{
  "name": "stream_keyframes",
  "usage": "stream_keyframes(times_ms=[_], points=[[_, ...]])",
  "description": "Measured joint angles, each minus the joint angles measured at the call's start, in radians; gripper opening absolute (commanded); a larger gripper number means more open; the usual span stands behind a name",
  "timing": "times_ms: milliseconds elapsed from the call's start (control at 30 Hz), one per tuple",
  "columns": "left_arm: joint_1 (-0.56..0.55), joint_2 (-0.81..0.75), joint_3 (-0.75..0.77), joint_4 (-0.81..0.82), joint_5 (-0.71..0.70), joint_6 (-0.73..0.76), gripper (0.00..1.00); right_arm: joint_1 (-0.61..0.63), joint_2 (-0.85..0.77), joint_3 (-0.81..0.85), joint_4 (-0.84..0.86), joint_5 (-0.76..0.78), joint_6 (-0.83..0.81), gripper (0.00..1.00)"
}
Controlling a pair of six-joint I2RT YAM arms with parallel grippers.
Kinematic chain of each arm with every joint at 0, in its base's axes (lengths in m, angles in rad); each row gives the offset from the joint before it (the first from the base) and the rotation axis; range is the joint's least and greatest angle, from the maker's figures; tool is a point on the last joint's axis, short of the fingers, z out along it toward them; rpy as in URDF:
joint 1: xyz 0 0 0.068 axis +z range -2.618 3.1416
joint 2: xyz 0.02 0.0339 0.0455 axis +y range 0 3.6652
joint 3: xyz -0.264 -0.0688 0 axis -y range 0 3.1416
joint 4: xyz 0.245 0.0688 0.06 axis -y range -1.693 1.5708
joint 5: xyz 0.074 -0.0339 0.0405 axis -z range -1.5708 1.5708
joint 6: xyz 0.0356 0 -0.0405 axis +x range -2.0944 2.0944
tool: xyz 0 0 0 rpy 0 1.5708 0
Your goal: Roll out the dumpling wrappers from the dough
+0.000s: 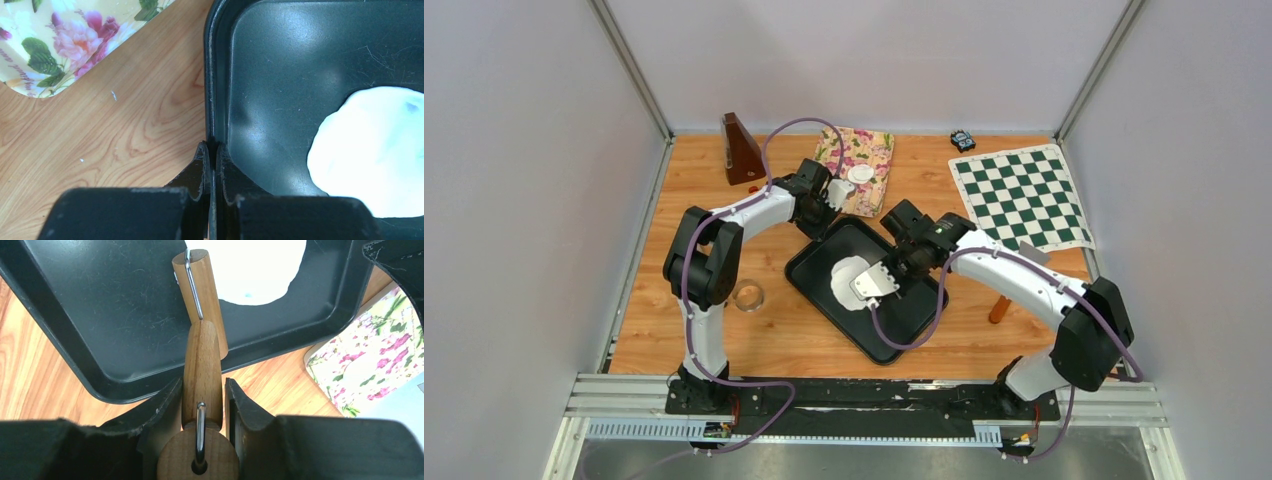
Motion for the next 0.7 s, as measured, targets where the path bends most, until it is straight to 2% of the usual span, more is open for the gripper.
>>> stream_keyframes(times_ms=[267, 700], points=[[0.001, 0.0, 0.0, 0.0, 0.001, -0.003, 0.0, 0.03, 0.06, 0.003, 0.037, -0.006, 0.031, 0.0], [0.001, 0.0, 0.0, 0.0, 0.005, -0.003, 0.0, 0.092, 0.138, -0.036, 0.313, 0.029, 0.046, 0.0]])
